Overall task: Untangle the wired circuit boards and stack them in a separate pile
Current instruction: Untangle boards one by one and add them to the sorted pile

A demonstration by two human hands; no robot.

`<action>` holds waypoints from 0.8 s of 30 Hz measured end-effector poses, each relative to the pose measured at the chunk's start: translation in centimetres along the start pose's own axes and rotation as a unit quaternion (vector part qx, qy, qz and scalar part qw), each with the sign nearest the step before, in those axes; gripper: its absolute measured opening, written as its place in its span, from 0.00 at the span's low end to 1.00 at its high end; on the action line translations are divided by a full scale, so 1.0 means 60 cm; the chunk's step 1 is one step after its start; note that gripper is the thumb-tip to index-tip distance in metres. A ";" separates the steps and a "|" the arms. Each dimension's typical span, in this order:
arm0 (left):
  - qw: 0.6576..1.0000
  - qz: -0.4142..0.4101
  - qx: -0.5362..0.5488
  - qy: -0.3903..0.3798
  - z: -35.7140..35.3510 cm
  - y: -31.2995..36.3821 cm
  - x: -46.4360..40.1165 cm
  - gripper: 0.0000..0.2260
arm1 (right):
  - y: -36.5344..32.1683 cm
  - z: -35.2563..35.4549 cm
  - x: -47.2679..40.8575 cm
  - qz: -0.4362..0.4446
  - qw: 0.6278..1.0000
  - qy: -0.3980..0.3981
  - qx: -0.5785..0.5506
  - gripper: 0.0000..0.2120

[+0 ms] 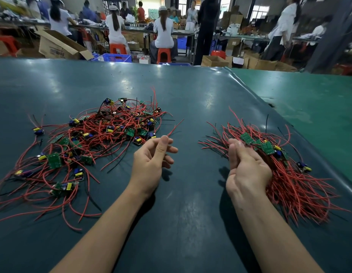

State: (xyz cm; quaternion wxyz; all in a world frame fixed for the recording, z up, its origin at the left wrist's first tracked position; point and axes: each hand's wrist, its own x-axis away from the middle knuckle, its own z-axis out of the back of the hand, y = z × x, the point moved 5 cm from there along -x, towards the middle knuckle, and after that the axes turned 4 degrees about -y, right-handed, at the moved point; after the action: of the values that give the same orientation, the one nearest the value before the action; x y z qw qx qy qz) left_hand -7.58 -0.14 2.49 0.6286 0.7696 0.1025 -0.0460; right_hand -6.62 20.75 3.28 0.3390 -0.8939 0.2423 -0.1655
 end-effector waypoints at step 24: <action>0.752 0.052 -0.630 0.185 0.131 0.019 -0.024 0.09 | 0.067 -0.031 0.019 0.061 0.929 -0.160 0.328 0.06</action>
State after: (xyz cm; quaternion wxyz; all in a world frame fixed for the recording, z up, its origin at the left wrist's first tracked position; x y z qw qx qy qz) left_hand -8.31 -8.21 2.25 0.9413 0.1965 0.1824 0.2050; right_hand -7.81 16.54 2.00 0.6573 -0.7307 0.1708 -0.0694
